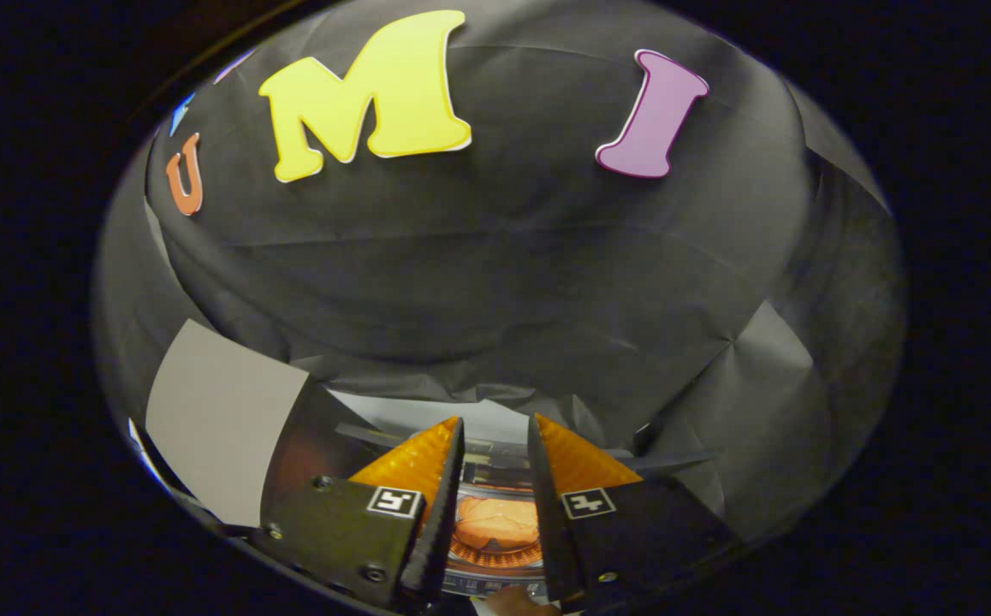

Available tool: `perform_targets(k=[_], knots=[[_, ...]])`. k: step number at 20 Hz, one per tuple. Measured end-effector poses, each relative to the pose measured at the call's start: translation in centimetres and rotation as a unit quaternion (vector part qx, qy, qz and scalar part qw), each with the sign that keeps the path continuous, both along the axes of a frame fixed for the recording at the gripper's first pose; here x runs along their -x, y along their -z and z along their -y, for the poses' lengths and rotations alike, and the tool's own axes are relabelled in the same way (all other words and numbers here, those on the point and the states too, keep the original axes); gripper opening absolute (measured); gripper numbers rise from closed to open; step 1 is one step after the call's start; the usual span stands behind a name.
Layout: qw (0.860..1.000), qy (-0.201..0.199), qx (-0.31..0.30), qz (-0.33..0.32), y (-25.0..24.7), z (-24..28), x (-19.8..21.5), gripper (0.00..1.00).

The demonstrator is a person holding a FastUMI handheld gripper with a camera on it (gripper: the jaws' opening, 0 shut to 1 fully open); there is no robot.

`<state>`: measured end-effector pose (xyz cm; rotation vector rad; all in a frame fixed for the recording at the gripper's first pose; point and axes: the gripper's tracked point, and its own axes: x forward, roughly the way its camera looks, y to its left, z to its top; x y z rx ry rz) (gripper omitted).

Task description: Put the clothes into the washing machine and then close the washing machine lid.

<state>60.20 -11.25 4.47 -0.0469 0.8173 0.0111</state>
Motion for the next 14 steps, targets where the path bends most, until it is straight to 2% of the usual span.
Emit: perform_targets(k=[3, 11, 14], knots=[[0.999, 0.026, -0.01, -0.029, 2.2, 0.7, -0.8, 0.51], [0.996, 0.039, -0.01, -0.074, 6.8, 1.6, -1.7, 0.51], [0.997, 0.045, -0.019, -0.066, 6.7, 1.8, -1.5, 0.51]])
